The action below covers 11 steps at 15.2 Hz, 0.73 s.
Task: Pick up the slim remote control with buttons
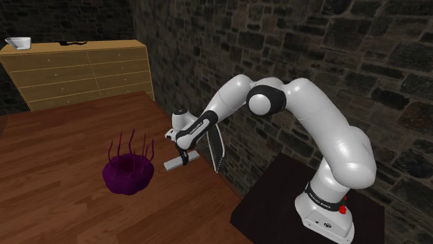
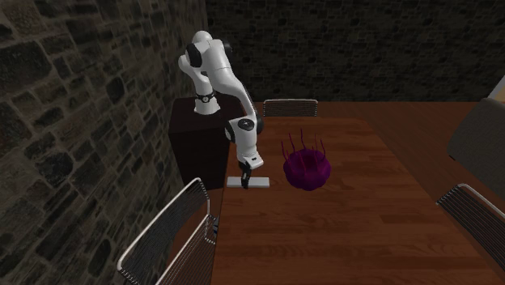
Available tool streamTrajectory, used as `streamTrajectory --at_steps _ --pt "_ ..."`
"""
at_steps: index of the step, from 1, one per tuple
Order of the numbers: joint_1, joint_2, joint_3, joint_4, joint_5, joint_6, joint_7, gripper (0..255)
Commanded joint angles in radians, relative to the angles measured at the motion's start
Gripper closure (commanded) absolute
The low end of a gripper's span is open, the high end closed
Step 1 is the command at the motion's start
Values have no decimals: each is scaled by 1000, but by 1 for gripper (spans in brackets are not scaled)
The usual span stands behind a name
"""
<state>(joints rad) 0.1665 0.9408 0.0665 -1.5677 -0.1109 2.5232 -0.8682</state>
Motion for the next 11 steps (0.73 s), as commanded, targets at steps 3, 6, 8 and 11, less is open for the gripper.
streamTrajectory --at_steps 3,6,8,11 --pt "-2 -23 2 -14 1 -11 -1 255" --pt "-4 -58 4 -31 3 -29 -2 255" --pt "-5 -81 6 -41 5 -41 -3 255" --pt "-7 -114 9 -54 7 -61 -4 255"
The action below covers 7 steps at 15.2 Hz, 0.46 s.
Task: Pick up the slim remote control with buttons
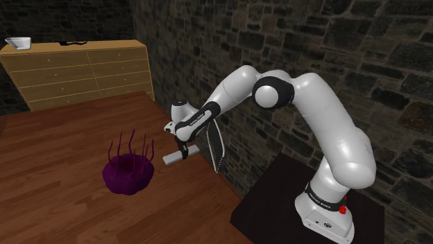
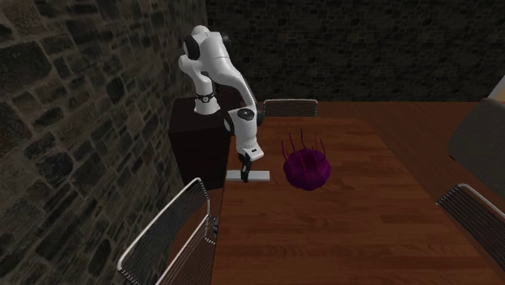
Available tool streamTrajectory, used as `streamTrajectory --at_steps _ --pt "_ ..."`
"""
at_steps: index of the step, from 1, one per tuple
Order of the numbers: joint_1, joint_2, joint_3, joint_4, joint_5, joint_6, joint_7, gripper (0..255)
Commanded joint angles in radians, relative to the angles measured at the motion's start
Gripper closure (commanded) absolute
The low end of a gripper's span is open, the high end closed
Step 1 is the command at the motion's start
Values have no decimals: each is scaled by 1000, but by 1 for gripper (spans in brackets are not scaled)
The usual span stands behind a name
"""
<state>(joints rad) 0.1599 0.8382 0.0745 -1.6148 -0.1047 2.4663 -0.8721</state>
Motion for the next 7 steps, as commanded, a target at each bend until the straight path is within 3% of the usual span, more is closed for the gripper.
streamTrajectory --at_steps 1,7 --pt "-1 -22 2 -11 1 -12 -1 255" --pt "-4 -66 5 -24 5 -42 -3 255"
